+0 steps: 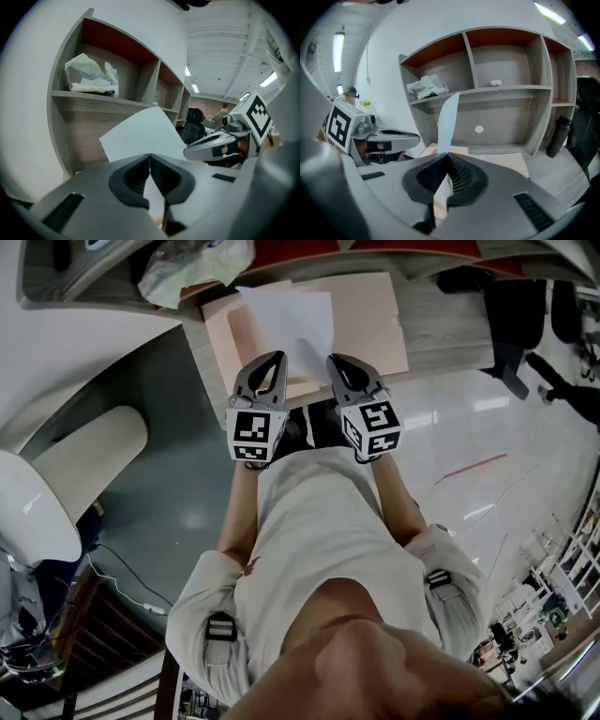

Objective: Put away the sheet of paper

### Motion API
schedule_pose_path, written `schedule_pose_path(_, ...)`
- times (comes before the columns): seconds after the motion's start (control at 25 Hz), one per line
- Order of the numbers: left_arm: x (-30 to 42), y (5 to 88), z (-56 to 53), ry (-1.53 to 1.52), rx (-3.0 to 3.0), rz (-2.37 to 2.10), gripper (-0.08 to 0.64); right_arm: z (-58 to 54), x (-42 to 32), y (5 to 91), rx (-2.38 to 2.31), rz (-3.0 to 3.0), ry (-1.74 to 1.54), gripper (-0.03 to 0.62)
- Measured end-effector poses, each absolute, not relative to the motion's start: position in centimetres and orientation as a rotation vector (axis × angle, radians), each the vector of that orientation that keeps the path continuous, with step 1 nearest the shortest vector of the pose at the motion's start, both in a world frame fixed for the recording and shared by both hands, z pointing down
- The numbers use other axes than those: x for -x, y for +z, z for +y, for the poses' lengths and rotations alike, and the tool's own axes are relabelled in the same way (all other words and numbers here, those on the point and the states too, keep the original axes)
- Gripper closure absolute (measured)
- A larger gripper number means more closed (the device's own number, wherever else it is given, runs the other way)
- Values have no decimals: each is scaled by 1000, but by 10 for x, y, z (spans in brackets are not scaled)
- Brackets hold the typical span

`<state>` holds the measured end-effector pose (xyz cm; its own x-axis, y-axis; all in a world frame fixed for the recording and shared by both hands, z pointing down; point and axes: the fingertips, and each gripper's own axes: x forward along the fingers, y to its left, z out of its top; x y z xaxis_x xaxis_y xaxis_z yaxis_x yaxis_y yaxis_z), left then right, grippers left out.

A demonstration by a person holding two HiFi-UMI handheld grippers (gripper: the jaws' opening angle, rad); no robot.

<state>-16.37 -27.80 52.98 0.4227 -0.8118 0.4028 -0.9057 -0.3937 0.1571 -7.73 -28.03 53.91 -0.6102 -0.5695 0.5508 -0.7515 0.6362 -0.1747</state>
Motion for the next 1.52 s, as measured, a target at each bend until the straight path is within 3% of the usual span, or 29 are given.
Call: schedule_pose_path(1.52,109,645,-332,572,-2201,-1388,538,-345,-13,682,-988,-2130,674,574)
